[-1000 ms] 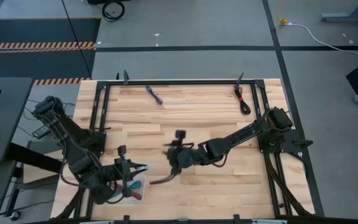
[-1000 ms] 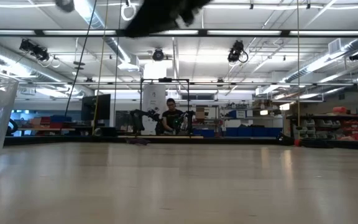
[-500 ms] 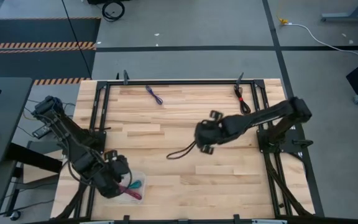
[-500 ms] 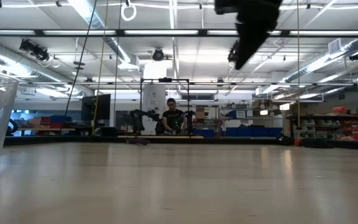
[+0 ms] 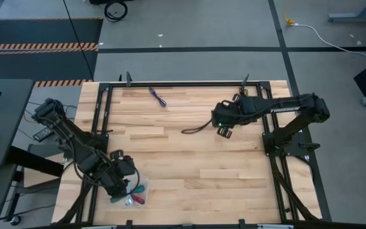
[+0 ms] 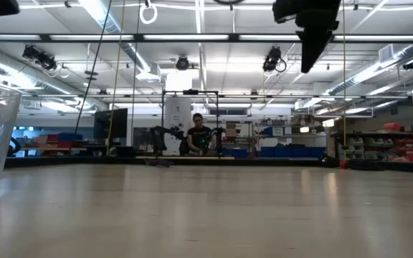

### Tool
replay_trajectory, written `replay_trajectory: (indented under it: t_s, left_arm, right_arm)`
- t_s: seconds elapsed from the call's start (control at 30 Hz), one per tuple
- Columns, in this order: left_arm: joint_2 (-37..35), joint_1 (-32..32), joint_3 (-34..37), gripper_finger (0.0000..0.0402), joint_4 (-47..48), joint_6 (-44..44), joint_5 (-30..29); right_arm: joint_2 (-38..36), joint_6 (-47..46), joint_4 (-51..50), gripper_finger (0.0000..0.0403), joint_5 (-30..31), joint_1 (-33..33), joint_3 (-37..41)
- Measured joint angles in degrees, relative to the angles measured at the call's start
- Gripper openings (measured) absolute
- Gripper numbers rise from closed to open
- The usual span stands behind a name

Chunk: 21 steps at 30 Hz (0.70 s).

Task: Pick and place USB-C Cables
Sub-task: Put the black charger cable into the transparent bin

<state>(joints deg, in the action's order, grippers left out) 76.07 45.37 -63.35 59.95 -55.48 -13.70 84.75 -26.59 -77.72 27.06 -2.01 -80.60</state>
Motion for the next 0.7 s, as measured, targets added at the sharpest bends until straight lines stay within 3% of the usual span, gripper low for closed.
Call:
replay_trajectory:
  t_s: [0.27, 0.5, 0.7]
  left_arm:
    - [0.0, -3.03, 0.0, 0.0192, 3.07, 1.32, -3.55]
    - [0.02, -3.0, 0.0, 0.0168, -1.26, 8.43, -15.38]
    - [0.04, -2.72, 0.0, 0.0163, -1.34, 8.14, -14.12]
  right_arm:
    - [0.31, 2.14, -0.67, 0.0133, -1.98, 10.9, 2.2]
    - [0.38, -0.25, 3.76, 0.0133, -14.29, 24.54, 12.01]
    - [0.38, 3.23, 8.5, 0.0133, -15.66, 30.8, 18.69]
